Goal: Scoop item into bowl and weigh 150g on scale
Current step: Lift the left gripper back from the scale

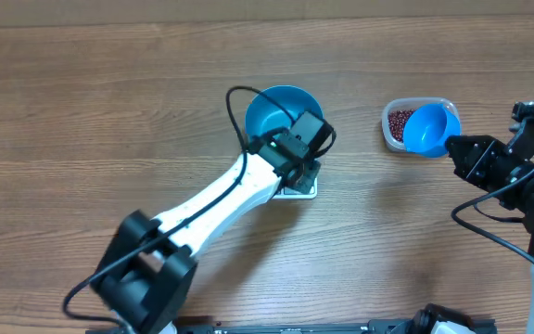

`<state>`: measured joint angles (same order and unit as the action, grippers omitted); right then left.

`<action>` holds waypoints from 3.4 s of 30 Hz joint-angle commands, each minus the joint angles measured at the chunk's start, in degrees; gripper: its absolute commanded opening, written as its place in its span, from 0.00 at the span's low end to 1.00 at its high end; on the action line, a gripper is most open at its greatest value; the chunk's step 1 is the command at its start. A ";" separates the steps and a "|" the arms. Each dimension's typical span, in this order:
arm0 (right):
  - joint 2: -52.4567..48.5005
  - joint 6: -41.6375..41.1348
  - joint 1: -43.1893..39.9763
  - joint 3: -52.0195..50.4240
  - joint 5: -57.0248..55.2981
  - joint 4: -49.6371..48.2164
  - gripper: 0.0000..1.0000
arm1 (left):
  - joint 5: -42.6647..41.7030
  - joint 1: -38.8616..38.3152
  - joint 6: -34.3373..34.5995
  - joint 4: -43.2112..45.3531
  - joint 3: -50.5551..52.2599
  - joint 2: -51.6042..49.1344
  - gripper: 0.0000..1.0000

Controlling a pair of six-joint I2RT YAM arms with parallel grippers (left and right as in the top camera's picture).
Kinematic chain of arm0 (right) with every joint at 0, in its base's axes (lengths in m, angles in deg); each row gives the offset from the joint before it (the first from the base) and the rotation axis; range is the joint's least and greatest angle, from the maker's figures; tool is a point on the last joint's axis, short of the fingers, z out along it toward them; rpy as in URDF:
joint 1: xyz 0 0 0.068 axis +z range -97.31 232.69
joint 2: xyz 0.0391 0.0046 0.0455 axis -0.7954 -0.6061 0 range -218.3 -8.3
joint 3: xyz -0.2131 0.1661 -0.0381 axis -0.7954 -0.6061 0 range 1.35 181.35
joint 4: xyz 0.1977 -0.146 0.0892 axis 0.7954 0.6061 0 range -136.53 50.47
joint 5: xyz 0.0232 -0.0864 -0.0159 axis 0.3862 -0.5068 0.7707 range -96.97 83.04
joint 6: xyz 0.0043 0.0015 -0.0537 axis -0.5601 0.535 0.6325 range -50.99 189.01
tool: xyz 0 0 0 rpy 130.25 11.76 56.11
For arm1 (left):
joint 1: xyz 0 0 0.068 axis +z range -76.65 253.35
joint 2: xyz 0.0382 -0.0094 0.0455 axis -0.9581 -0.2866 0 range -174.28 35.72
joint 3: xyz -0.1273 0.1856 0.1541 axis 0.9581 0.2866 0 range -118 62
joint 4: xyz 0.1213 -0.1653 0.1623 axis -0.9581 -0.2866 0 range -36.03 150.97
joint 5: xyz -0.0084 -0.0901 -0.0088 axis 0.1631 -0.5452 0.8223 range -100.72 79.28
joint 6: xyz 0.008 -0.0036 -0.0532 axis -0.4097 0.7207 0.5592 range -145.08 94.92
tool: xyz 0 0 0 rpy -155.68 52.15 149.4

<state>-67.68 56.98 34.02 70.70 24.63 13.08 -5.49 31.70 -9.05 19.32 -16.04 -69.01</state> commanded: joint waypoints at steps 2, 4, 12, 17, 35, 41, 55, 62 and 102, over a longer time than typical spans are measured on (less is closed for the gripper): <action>0.33 -0.11 -0.15 0.76 0.68 -0.42 0.04 | -6.51 -0.20 -1.11 -2.80 -3.65 7.76 0.04; 0.33 -0.11 -0.15 0.76 0.68 -0.63 0.04 | -6.38 1.22 -1.27 -4.13 -3.69 10.71 0.04; 0.33 -0.07 -0.15 0.76 0.68 -1.03 0.04 | -10.08 10.34 -5.11 -6.16 -3.69 17.97 0.04; 0.33 -0.07 -0.15 0.76 0.68 -0.96 0.04 | -11.45 13.53 -5.68 -9.07 -3.67 17.86 0.04; 0.33 -0.09 -0.15 0.76 0.68 -0.79 0.04 | -15.39 13.90 -14.32 -13.75 -3.65 20.68 0.04; 0.33 -0.02 -0.15 0.76 0.63 -1.66 0.04 | -14.73 14.12 -17.40 -14.27 -1.38 21.44 0.05; 0.33 0.13 -0.15 0.76 0.66 -1.22 0.04 | -15.80 16.24 -12.59 2.99 19.80 43.80 0.04; 0.33 0.13 -0.15 0.76 0.66 -0.94 0.04 | -15.78 16.31 -25.11 10.40 27.15 42.95 0.08; 0.20 0.11 -0.13 0.76 0.11 0.48 0.04 | -15.32 18.27 -18.60 9.97 27.15 35.85 1.00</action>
<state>-67.68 57.05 34.04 70.70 24.67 13.28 -21.16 49.77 -28.37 29.27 11.04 -32.72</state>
